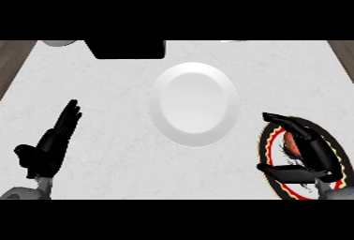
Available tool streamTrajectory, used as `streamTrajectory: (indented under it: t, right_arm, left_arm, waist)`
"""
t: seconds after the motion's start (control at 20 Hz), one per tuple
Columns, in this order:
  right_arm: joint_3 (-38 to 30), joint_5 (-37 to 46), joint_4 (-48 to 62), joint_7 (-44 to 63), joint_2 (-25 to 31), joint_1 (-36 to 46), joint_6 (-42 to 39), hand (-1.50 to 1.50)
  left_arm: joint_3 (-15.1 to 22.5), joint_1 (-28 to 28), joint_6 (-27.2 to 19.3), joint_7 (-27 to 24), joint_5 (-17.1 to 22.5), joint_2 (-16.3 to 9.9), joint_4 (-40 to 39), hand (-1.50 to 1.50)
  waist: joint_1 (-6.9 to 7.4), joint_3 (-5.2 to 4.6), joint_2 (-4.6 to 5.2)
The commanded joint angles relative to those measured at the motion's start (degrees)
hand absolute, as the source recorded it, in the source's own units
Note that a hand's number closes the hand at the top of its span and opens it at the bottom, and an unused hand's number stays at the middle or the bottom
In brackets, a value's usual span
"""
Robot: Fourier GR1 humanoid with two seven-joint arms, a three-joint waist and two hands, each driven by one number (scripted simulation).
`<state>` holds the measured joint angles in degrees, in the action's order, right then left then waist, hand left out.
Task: Pick the squash from the plate and place it in the plate
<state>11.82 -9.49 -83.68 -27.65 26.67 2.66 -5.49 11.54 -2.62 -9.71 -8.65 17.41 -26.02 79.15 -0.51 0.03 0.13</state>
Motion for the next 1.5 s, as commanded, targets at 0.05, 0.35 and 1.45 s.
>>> streamTrajectory:
  t: [0.05,0.35,1.45]
  right_arm:
    - [-4.69,4.42,3.36,-12.06,3.37,-6.20,0.25,-1.50]
    - [-12.98,2.35,-2.17,-7.60,9.96,-9.71,-1.06,-1.50]
    - [-6.67,28.89,-1.15,17.97,18.27,-3.72,-9.44,-1.50]
  left_arm:
    - [-0.06,3.31,1.00,-2.14,-1.17,1.30,0.60,0.00]
    - [-2.31,-1.49,3.70,-2.33,-1.80,2.33,-5.42,0.00]
    - [-5.60,-1.20,6.67,-3.58,-5.47,5.10,-7.57,0.00]
  waist:
    - [0.36,0.00,-0.21]
    - [-0.27,-0.08,-0.23]
    - [0.66,-0.04,-0.06]
